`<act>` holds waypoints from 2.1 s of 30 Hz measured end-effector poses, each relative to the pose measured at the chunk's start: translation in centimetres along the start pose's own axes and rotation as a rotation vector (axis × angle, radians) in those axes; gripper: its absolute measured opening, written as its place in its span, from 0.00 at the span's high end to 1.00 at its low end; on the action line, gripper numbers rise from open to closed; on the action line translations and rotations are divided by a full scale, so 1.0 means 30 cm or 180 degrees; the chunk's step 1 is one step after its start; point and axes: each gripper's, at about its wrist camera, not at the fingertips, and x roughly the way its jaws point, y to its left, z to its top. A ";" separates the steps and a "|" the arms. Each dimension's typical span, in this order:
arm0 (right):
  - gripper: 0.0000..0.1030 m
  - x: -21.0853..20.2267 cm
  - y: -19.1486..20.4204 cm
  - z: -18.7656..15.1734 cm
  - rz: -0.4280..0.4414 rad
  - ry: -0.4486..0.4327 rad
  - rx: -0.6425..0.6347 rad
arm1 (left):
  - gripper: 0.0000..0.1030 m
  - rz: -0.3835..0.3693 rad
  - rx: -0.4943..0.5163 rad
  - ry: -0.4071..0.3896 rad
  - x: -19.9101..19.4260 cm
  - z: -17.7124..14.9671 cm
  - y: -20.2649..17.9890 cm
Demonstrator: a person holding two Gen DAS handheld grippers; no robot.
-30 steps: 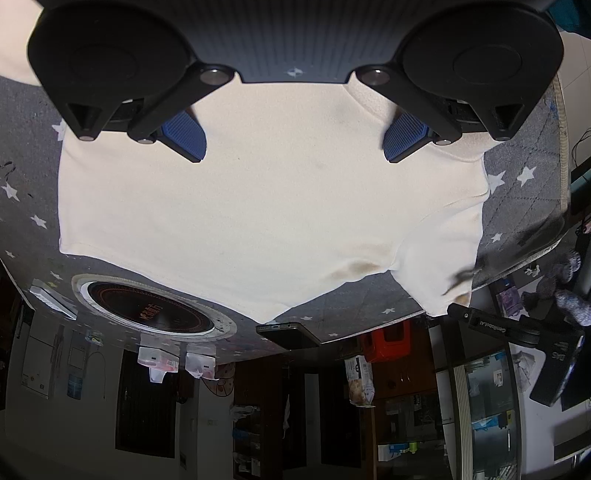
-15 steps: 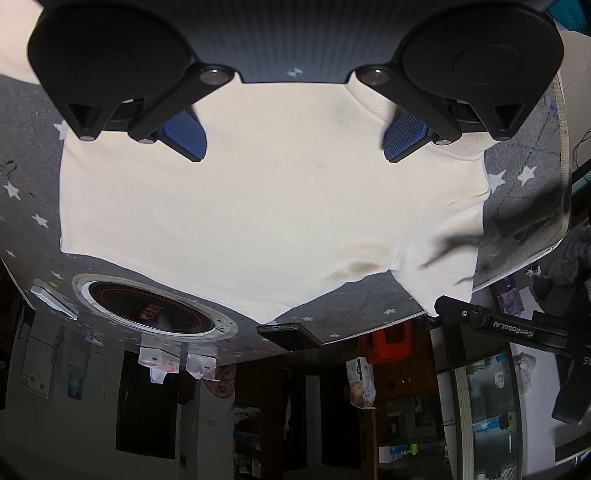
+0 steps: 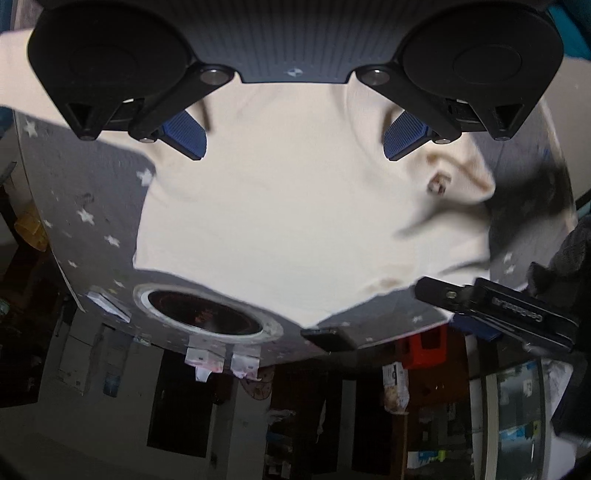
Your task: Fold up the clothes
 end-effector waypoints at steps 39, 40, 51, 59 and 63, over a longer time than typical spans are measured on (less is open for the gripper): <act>0.42 -0.244 -0.656 -0.333 -0.1222 -0.0185 0.2284 | 0.10 -0.0371 0.0454 0.0046 0.072 -0.022 -0.258; 0.42 -0.248 -0.673 -0.348 -0.1233 -0.0190 0.2366 | 0.10 -0.0371 0.0455 0.0061 0.075 -0.023 -0.261; 0.53 -0.213 -0.835 -0.474 -0.0812 -0.0439 0.3150 | 0.07 -0.0363 0.0505 0.0128 0.081 -0.033 -0.282; 0.88 -0.228 -0.866 -0.486 -0.0784 -0.0640 0.3219 | 0.04 -0.0348 0.0505 0.0128 0.078 -0.032 -0.278; 0.94 -0.247 -0.857 -0.467 -0.0776 -0.0714 0.3170 | 0.01 -0.0339 0.0497 0.0123 0.077 -0.031 -0.274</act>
